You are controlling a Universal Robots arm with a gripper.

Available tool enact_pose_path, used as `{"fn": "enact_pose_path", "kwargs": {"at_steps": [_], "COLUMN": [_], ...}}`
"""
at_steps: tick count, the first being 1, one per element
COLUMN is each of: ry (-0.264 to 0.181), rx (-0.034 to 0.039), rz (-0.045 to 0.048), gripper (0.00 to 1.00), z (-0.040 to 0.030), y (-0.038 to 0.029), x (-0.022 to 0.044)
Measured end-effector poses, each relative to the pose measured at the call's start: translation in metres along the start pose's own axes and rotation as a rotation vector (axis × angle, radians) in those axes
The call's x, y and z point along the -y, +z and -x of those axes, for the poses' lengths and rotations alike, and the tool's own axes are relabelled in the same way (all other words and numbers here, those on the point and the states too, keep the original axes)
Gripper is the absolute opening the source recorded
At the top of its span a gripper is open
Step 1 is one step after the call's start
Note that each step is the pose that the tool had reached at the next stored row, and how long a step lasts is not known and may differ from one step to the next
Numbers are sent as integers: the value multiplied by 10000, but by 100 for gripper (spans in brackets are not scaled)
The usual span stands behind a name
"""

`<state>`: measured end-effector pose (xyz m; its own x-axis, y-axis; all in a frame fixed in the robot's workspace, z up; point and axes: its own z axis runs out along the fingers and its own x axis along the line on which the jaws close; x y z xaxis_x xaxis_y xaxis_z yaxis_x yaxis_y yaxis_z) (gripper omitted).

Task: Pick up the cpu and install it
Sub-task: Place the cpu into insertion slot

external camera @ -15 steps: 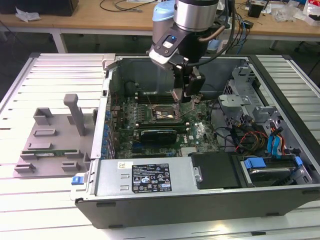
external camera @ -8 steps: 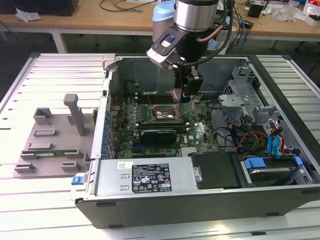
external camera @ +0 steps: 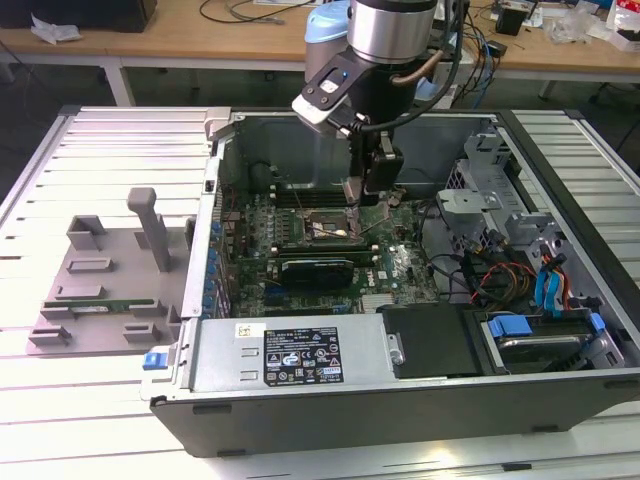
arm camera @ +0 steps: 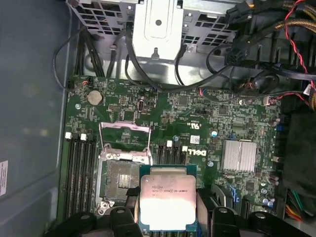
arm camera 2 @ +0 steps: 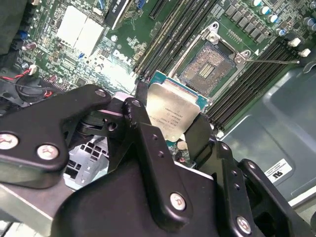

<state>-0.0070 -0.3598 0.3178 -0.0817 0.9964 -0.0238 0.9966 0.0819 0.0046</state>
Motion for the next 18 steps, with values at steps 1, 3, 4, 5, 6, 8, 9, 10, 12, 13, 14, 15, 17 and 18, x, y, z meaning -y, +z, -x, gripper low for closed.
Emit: {"fn": "enact_pose_path", "kwargs": {"at_steps": [1,3,4,5,6,8,9,10,12,13,14,15,17,18], "ry": [120,378,469,587,638,827,935,1031,1274,1363,1397,1396,1393,756], "rx": [0,2,2,3,3,4,4,4,6,6,6,6,7,3], "rz": [-3,-9,-11,-14,-15,-20,-22,-24,-30,-33,-33,-33,-33,-18], "gripper": [55,55,55,55,55,55,55,55,55,55,55,55,55,55], "z": [0,0,0,0,0,0,0,0,0,0,0,0,0,-2], "y": [1,2,3,3,4,5,6,7,8,9,9,9,9,63], "x": [0,0,0,0,0,0,0,0,0,0,0,0,0,6]}}
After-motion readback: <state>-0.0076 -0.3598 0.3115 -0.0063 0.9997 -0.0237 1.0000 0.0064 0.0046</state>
